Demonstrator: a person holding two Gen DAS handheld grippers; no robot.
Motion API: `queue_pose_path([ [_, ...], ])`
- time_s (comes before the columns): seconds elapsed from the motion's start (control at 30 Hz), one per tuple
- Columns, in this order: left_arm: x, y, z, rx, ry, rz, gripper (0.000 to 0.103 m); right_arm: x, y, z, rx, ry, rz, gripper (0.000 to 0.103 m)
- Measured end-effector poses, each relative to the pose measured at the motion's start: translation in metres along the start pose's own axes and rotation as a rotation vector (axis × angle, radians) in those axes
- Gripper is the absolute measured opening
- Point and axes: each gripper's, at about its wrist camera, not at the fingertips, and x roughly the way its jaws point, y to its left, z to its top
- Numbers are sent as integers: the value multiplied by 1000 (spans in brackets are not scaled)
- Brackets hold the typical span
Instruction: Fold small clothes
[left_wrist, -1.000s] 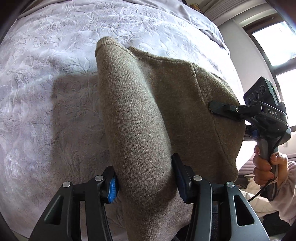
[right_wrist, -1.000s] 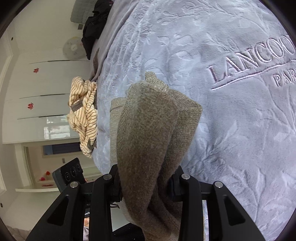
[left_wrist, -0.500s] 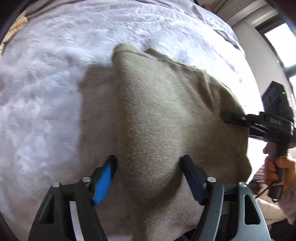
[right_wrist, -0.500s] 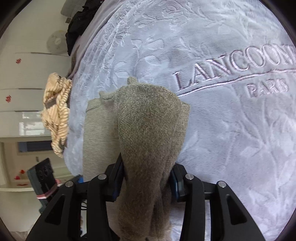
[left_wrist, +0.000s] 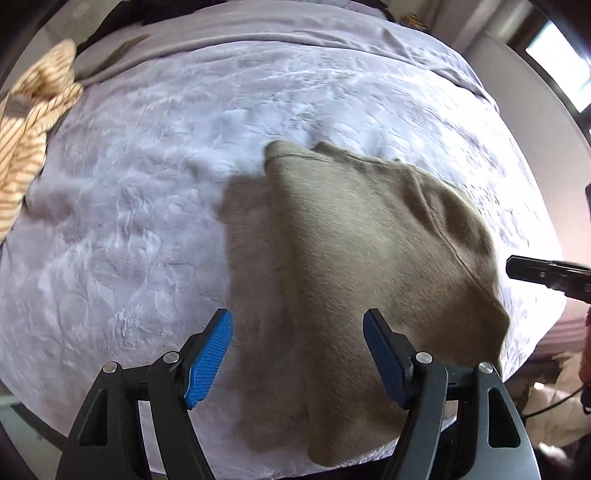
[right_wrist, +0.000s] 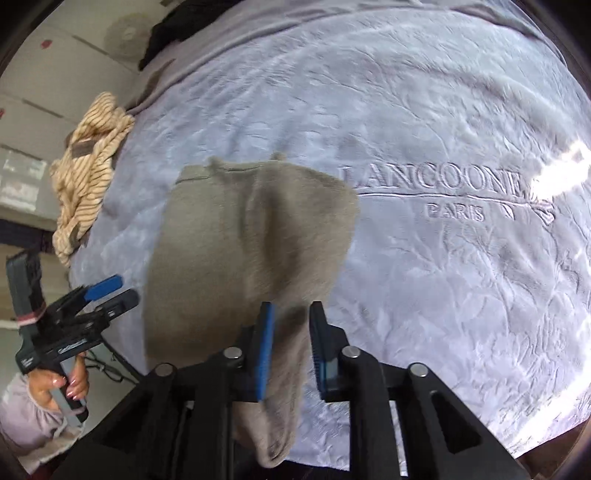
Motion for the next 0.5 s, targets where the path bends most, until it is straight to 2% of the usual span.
queue_pose_path([
  [0.1,8,-15,-11,48,32,11,74,2,23,-16,-39,25,40,18],
  [0.23,33,-18,-31,67,75,39,74,24,25,-34,-31,81,12,18],
  [0.27,38,-15,-35,67,79,38,76,33,20,-39,-23,97,-7,17],
  [0.33,45,-8,-42,61,69,39,86,47,11,-46,-13,107,-25,13],
  [0.4,50,-4,-45,69,63,26,88,62,0,-54,3,124,-35,0],
  [0.5,56,-2,-49,89,68,34,94,69,-8,-62,1,109,-20,0],
])
